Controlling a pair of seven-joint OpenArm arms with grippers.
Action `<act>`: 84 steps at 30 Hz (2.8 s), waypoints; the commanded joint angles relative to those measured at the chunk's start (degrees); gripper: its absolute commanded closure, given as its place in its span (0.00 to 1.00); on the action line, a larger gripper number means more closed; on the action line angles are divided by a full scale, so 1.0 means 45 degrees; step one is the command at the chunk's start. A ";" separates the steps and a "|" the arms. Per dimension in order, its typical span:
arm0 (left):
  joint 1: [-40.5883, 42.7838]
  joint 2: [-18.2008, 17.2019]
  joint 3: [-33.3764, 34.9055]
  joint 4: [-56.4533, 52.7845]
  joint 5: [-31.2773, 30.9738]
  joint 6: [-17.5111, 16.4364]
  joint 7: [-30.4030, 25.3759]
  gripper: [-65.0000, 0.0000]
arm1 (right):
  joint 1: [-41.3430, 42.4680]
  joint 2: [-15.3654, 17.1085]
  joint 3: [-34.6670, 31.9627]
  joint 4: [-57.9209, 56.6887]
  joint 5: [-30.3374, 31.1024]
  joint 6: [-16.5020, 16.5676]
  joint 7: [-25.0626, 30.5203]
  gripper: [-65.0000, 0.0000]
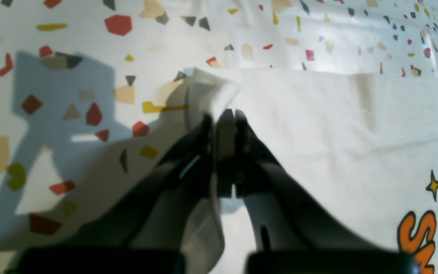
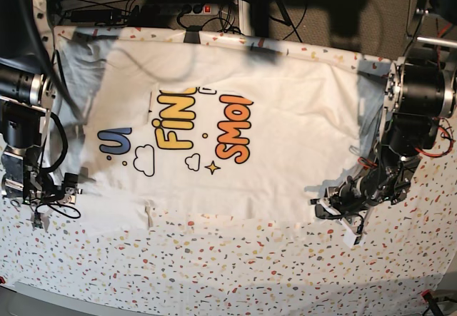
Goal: Fold the T-shirt properly
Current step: 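Move the right gripper to the other hem corner and grasp both corners, then lift both hem corners and fold the hem over onto the collar fold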
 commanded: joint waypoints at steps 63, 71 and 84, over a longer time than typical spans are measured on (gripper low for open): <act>-0.0350 -0.2341 -0.0024 0.2895 -0.2968 -0.0743 0.4804 1.00 | -0.5921 0.1234 -0.0835 0.9651 0.2458 0.2817 -0.0578 1.00; -0.0277 -0.3128 -0.0024 0.3118 -0.6271 -0.1506 0.7334 1.00 | -0.6781 0.1243 -0.0787 1.1293 0.2380 0.2817 -0.0923 1.00; 0.2127 -0.3910 -0.0049 0.6329 -0.7203 -0.1511 0.8233 1.00 | -0.6912 0.1190 -0.0787 1.2036 0.2463 0.2807 -0.1438 1.00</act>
